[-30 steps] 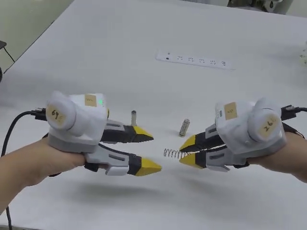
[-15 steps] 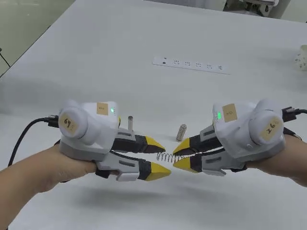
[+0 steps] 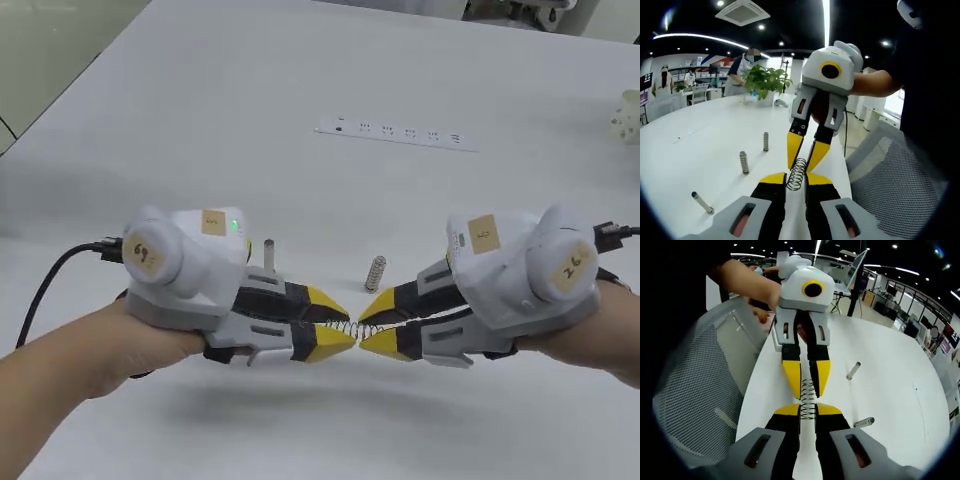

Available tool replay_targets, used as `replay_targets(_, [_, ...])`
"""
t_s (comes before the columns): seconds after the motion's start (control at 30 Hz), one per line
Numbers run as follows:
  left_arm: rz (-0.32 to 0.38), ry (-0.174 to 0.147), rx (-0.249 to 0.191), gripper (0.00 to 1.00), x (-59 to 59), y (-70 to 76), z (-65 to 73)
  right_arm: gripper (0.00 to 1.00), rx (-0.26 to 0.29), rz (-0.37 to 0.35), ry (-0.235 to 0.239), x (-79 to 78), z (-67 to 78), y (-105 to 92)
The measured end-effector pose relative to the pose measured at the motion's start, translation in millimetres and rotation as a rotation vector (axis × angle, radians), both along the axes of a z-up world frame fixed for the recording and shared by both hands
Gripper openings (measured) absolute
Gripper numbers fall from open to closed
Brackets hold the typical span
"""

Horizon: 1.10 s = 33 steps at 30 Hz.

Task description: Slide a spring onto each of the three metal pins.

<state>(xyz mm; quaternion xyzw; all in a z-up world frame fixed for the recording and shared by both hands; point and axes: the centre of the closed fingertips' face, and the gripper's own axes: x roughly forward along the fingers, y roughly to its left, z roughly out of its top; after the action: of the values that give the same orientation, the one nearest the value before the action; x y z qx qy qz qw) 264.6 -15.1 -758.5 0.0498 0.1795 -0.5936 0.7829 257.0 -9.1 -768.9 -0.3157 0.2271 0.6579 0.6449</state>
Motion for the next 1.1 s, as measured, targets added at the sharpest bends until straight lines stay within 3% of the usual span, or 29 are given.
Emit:
replay_targets(0.63, [-0.022, -0.034, 0.000, 0.02, -2.3, -1.4, 3.6, 0.08, 0.006, -0.002, -0.007, 2.3, 0.1, 0.5])
replay_targets(0.9, [-0.033, -0.031, -0.002, 0.02, -5.7, -0.6, 4.5, 0.08, 0.018, -0.004, 0.005, -0.3, -0.1, 1.7])
replay_targets(1.0, [-0.038, -0.029, -0.004, 0.02, -7.9, -1.3, 4.8, 0.09, 0.030, -0.024, 0.033, -1.6, 0.7, 0.5])
replay_targets(1.1, [-0.037, -0.024, -0.004, 0.02, -8.1, -0.6, 4.5, 0.12, 0.011, -0.028, 0.026, -0.9, -3.3, -6.7])
